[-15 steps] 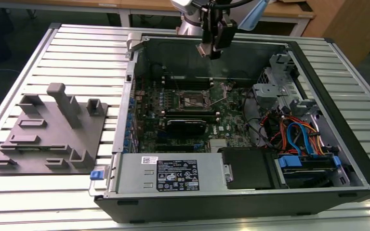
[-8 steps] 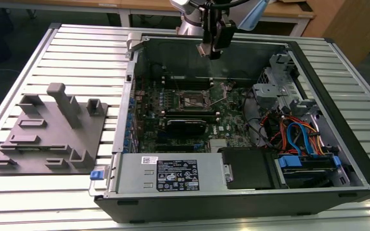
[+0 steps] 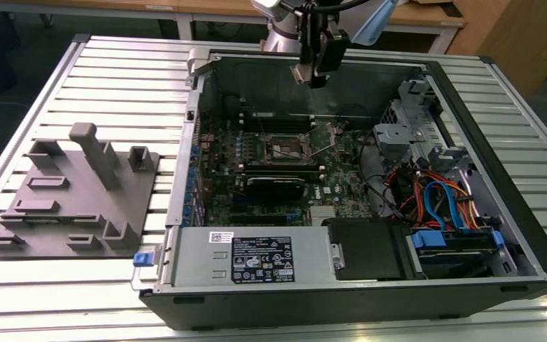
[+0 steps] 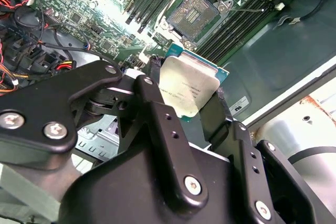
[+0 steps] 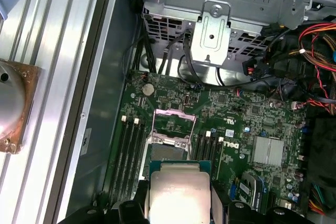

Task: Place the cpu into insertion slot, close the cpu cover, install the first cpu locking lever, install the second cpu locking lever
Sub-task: 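Place the cpu into insertion slot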

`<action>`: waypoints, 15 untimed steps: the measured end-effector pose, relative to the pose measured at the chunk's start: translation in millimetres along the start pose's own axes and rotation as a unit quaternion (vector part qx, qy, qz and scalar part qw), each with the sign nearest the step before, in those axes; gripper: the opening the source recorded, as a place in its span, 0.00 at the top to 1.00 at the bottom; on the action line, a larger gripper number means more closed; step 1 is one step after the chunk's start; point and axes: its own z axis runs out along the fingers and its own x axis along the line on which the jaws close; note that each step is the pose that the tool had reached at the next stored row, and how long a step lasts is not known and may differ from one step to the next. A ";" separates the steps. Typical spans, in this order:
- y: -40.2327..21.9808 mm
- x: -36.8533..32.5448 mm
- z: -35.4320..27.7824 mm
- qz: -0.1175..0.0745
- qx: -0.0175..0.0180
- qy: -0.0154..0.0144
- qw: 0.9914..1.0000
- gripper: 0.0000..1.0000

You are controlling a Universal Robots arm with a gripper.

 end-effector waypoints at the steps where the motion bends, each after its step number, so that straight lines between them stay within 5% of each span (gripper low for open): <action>1: 0.0 0.0 0.0 0.000 0.000 0.000 1.000 0.46; 15: 0.0 0.0 0.1 0.031 -0.001 -0.003 1.000 0.46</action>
